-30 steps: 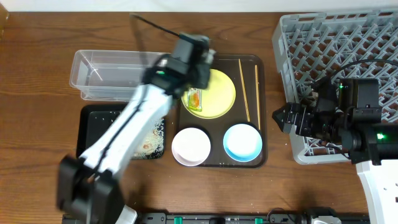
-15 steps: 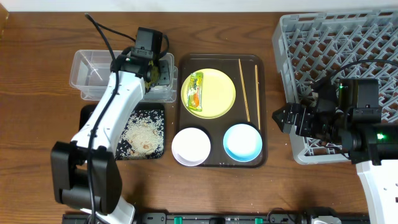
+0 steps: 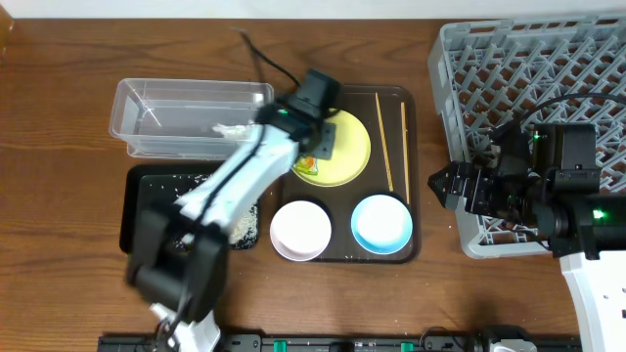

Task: Sort waste into correct bins and load items into the dishwasher rack

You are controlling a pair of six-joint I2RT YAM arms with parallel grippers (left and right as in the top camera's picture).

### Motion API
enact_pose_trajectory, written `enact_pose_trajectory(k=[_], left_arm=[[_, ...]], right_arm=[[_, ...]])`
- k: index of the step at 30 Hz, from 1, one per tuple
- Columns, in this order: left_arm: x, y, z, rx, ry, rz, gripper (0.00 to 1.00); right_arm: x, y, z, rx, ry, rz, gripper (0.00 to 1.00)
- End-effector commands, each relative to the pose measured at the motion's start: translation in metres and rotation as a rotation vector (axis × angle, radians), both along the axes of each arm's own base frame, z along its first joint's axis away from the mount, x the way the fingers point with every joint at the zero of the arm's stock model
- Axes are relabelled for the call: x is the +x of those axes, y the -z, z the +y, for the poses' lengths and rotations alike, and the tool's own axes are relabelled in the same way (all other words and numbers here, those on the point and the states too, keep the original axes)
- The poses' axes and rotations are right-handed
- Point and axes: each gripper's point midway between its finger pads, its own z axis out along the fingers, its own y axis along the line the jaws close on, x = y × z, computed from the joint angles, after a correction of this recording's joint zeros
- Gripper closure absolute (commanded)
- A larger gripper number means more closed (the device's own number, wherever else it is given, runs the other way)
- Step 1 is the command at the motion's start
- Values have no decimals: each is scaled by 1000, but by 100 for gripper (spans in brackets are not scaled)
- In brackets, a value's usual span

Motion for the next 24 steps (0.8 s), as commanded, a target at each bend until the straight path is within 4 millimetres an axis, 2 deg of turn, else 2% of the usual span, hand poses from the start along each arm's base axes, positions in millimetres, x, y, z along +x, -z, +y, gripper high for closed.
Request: enact_pose_trajectory(k=[1,4,11,14,17,20,22,24], left_arm=[[7,38,10,96,1,26,45],[12,54,11,108,-7,35,48],[8,64,5,77,10,67,92],[0,56,-3,29,31,101,94],[-1,23,-9,-19,39,84,94],[-1,-24,-6,-65,21,10,94],[-1,-55,2,-90,2,-47,94],[-1,-82,20,-93,-66,-99,94]], right_arm=[[1,-3,3,-4,-14,-10,1],[1,-3,3,-4,-14,-13,1],[6,-6,3,-3,-14,-36,1],[6,-6,3,-3,-14,-36,1],[6,-6,3,-3,-14,-37,1],[6,-5,3,-3,-14,-34,1],[5,-5,3,-3,-14,-31,1],[4,-5,3,-3,-14,-28,1]])
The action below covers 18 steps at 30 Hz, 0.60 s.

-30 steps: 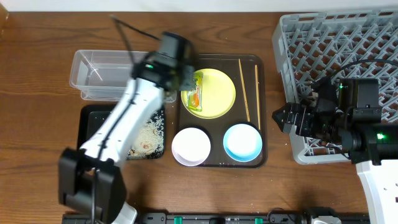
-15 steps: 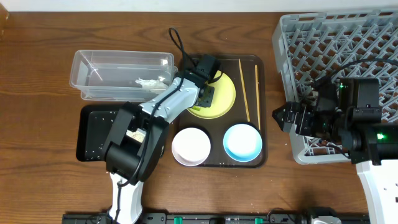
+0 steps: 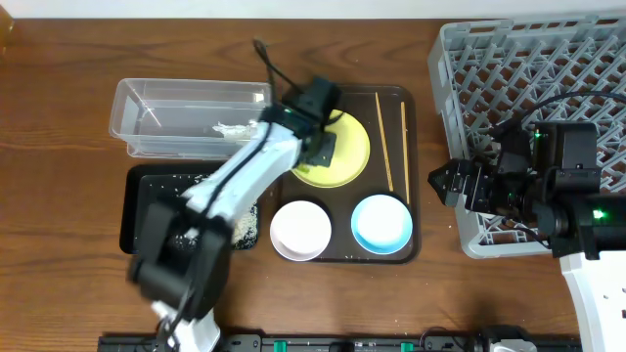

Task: Sort waste into correct bins and load items into the dishwasher rack
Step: 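Grasp the green snack wrapper from the yellow plate with the left gripper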

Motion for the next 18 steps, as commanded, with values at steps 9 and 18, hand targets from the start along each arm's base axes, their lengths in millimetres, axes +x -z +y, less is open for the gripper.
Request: enact_pose_trajectory(k=[9,18], left_arm=[[25,-53,124,79,-344,-115,90],[33,-62,132,14,-316,-101,35]], right_arm=[[1,-3,3,-4,-14,-11,1],[0,-2,3,-3,-11,-4,1]])
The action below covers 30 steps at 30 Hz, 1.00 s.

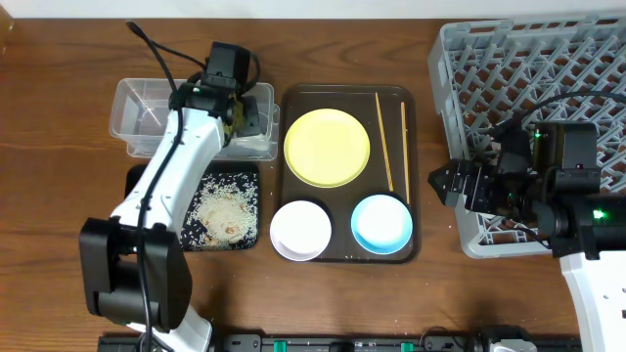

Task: Sort waste into correct bins and load items into the dishwasher rack
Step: 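Grasp the green snack wrapper from the yellow plate with the left gripper, then drop the snack wrapper into the clear plastic container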

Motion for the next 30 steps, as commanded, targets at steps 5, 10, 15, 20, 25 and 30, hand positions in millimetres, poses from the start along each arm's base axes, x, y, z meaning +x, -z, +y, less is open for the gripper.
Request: enact_pose_trajectory(k=[5,10,15,20,25,30], left_arm=[[-24,-89,-43,-148,148,-149,33],[-76,-128,-59,-169,230,-166,33],[-134,-151,-64,-192,267,-152,34],[-176,-171,-49,-211,243,-173,34],[-209,-188,-22,-183,196,-240,28],[-229,-199,-17,-217,208,-289,18]], right_arm=[[0,-2,3,-4,-12,-6,1],[3,1,-7,-58,21,-8,2],[3,6,-11,-79,32,-3,9],[-1,9,-6,-91,-2,2,5],[0,10,-9,-121,0,-2,1],[3,8,-8,-117,4,-17,1]])
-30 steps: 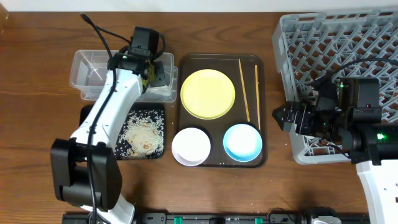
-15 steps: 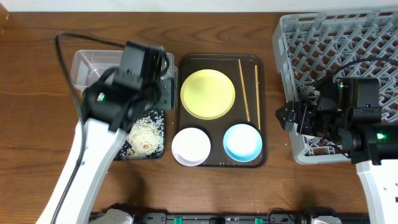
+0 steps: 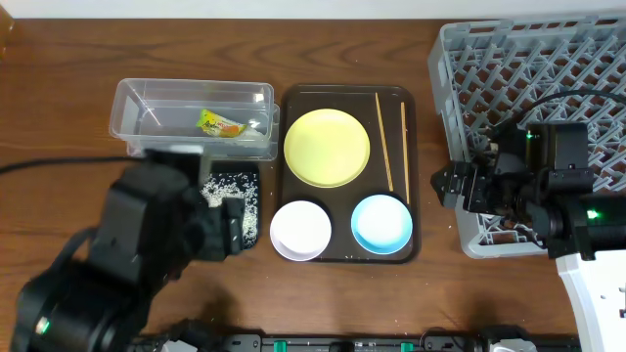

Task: Sort waste into correct bins and load items into the dishwasher rack

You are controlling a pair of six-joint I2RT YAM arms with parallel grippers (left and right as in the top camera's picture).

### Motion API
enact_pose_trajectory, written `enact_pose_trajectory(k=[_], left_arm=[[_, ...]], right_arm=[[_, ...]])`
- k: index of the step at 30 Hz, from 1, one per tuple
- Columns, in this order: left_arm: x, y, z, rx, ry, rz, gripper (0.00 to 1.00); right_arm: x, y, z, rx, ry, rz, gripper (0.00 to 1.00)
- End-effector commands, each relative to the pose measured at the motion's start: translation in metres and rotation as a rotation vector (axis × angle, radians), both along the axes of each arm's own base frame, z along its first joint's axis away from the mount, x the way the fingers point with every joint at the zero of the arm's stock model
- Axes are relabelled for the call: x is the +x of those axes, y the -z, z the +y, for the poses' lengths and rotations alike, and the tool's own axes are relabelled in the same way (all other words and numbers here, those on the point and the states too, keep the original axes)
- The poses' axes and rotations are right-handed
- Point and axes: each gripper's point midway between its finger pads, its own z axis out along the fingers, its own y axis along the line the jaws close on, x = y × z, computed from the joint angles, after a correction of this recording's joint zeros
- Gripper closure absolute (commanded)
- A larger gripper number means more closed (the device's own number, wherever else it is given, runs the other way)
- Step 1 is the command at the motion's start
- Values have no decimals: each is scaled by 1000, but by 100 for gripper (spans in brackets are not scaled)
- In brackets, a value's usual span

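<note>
A yellow-green wrapper lies inside the clear plastic bin at the back left. My left gripper hangs near the front, over the near end of the black tray with rice. It is blurred, with nothing seen in it. A bare yellow plate, a white bowl, a blue bowl and two chopsticks rest on the brown tray. My right gripper hovers between that tray and the grey dishwasher rack, holding nothing.
The left arm's bulk fills the front-left corner and hides part of the black tray. The right arm lies over the rack's near-left corner. Bare wooden table shows at the left.
The left arm has drawn back from the clear bin to the front left. The wrapper now lies loose in the bin. The right arm stays where it was.
My left gripper was down on the yellow plate, at a coloured wrapper there, and stayed there at the second moment. Then it was over the clear bin and the plate was bare. Now the wrapper lies in the bin and the arm is back near the front.
</note>
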Motion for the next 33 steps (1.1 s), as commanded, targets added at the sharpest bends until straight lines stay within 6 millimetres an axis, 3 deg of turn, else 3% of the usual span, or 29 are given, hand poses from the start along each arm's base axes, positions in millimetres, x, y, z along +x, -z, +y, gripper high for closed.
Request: enact_pose_trajectory(k=[1,16,23,33], left_arm=[[-9,-9,1,-28,6,-30,17],[-14,-13,3,-38,9,-52,11],[-2,-20,42,19,-158,-262,10],[14,25,74,-13,-316,-557,9]], right_arm=[[0,3,-1,-16,-7,2,1],[-1,3,-1,-16,-7,5,1],[-1,3,-1,-16,-7,5,1],[-1,3,-1,-16,-7,5,1]])
